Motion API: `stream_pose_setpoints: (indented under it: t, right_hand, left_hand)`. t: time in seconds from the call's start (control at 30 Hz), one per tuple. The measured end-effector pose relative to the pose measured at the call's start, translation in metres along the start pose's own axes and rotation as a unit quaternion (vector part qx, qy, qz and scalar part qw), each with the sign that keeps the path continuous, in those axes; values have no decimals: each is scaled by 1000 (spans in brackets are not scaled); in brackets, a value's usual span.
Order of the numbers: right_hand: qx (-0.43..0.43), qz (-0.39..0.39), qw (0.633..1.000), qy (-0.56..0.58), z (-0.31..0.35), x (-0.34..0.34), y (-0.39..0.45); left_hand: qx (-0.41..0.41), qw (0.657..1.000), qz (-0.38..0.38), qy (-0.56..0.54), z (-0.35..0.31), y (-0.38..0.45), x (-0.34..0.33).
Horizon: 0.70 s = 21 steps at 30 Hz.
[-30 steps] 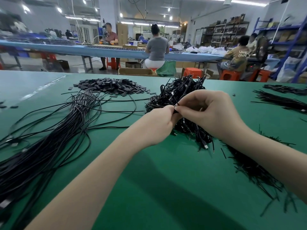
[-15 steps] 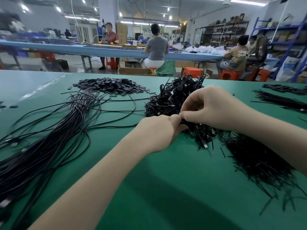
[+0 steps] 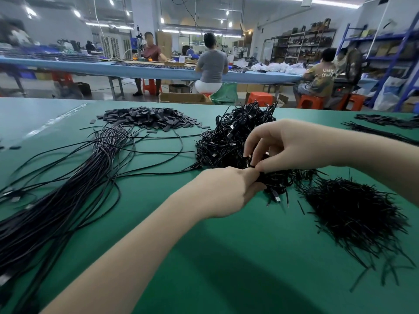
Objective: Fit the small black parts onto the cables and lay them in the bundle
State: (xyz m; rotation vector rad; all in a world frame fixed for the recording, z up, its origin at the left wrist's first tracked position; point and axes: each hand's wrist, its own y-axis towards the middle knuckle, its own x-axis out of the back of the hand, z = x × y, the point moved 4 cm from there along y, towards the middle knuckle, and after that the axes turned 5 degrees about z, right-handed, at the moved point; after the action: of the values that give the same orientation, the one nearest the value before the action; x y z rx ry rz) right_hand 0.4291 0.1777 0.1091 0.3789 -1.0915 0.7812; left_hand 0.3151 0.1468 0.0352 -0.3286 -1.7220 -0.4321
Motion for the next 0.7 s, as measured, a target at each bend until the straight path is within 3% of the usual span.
stream_pose_setpoints:
  t: [0.07, 0.13, 0.23, 0.47, 0.7]
  right_hand:
    - [9, 82, 996, 41, -5, 1, -2]
    - [-1, 161, 981, 109, -14, 3, -3]
    - [2, 222, 945, 239, -29, 6, -3]
    - [22, 150, 940, 305, -42, 2, 3]
    - [114, 68, 857, 497, -43, -25, 6]
  left_hand:
    - [-25, 990, 69, -120, -3, -2, 1]
    - [-46, 960, 106, -257, -4, -4, 3]
    - [-79, 867, 149, -468, -8, -11, 4]
    - [-147, 721, 218, -641, -8, -15, 6]
    - [-155, 600, 210, -756, -1, -13, 14]
